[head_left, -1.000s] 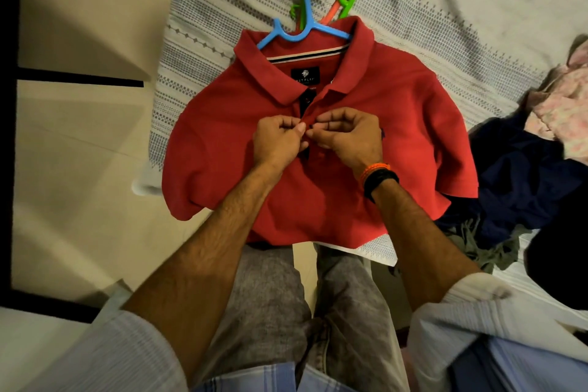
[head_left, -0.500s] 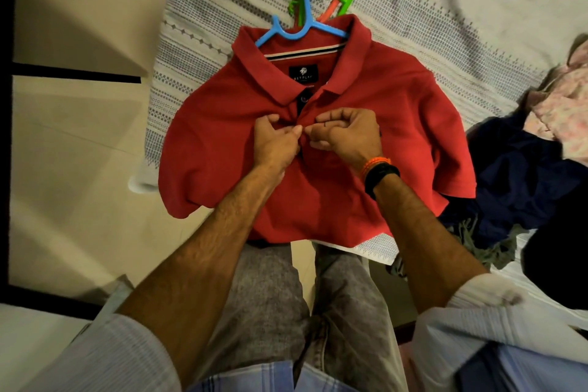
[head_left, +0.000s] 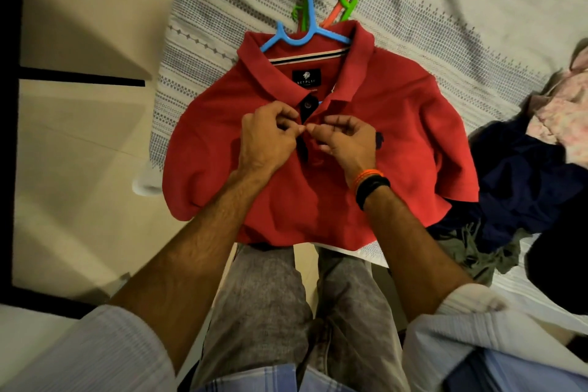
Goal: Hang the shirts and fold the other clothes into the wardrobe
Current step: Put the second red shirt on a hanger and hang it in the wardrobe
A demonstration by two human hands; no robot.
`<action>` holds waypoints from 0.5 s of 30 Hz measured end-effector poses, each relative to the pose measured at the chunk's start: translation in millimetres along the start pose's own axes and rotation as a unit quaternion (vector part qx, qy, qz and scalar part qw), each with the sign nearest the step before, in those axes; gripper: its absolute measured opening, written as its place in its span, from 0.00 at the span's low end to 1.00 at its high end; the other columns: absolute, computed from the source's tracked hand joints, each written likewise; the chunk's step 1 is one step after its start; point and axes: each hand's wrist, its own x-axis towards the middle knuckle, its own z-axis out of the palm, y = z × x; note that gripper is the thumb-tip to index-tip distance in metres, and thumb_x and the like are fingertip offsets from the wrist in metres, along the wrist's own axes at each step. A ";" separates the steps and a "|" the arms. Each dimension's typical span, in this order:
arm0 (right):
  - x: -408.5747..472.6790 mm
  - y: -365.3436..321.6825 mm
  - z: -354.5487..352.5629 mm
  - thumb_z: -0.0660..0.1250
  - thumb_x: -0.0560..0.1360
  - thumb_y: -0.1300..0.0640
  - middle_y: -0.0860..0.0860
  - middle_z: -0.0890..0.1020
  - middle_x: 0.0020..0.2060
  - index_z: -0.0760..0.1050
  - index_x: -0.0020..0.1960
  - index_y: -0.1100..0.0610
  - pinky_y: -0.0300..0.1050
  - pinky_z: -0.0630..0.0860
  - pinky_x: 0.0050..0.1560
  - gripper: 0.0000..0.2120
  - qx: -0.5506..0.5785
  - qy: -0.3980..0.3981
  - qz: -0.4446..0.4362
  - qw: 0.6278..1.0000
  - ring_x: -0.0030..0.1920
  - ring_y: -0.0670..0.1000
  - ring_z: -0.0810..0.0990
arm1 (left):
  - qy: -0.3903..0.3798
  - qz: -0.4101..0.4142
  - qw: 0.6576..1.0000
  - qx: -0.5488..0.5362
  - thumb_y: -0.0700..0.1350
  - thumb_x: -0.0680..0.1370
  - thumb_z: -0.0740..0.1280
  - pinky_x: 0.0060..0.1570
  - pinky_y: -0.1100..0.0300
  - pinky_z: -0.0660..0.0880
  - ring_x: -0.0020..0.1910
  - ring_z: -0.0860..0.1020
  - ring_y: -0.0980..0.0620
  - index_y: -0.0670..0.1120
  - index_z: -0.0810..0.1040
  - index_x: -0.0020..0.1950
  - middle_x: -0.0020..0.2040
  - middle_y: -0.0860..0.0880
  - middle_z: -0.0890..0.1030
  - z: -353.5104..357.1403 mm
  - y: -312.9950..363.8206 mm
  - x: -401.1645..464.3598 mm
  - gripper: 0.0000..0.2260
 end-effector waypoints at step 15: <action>10.1 6.4 18.7 0.78 0.68 0.63 0.56 0.85 0.37 0.82 0.45 0.61 0.52 0.84 0.43 0.08 0.022 0.115 -0.075 0.990 0.38 0.52 0.86 | 0.097 0.047 0.992 0.058 0.51 0.70 0.75 0.41 0.59 0.76 0.40 0.82 0.55 0.49 0.83 0.44 0.39 0.53 0.84 12.9 26.4 14.4 0.07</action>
